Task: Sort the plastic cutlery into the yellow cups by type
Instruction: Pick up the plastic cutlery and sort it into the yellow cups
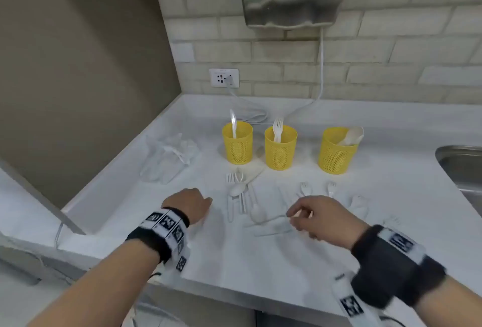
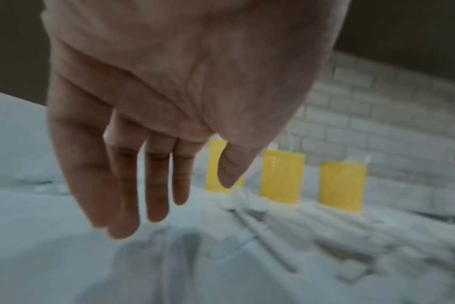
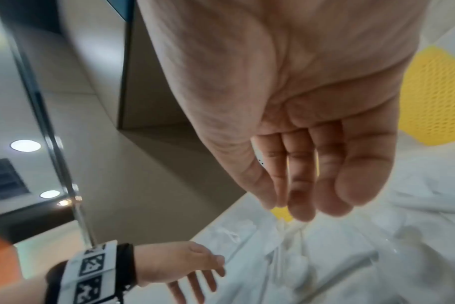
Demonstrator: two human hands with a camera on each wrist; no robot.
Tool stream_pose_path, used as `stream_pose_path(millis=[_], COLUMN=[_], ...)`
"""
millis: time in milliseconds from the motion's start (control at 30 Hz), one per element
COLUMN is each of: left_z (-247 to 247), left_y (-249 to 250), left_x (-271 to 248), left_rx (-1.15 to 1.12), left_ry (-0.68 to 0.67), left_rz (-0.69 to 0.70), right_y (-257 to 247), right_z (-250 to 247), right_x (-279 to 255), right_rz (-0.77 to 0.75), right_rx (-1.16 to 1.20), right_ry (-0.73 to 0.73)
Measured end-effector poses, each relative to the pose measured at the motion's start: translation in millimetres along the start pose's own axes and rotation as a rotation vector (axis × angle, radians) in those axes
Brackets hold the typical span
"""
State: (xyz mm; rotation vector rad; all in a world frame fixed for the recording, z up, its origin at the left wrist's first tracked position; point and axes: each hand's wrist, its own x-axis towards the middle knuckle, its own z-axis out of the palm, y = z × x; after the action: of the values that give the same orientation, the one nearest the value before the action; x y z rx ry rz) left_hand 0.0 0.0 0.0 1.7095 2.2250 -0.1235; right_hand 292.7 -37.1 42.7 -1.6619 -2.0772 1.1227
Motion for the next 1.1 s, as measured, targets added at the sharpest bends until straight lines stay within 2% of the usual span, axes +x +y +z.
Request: stream_pose_path(millis=[100,200,367,700,867,1033,1100], left_z=[-4,-5,-9,9,5,6,6], left_y=[0,5,39,83,84,82,83], left_x=[21,36,51,65,67,67,66], left_rx=[0.144,0.130,0.085,0.193,0.142,0.115,0.150], left_ry=[-0.125,-0.152,-0.147,-0.018,-0.080,-0.115,-0.124], left_rz=[-0.086,-0.065,-0.056,0.070,0.068,0.001,0.018], right_y=[3,4,-1,-14,-12,-7,-6], right_z=[3,7,16,30,26,15,11], right_x=[45,76,108,138,146,147,147], right_rz=[0.120,0.230,0.338,0.291,0.325,0.303,0.293], right_rx=[-0.178,-0.329,-0.448,-0.555,-0.527,-0.467,-0.432], right_ry=[0.022,-0.029,-0.049,-0.136,-0.191,-0.176,-0.177])
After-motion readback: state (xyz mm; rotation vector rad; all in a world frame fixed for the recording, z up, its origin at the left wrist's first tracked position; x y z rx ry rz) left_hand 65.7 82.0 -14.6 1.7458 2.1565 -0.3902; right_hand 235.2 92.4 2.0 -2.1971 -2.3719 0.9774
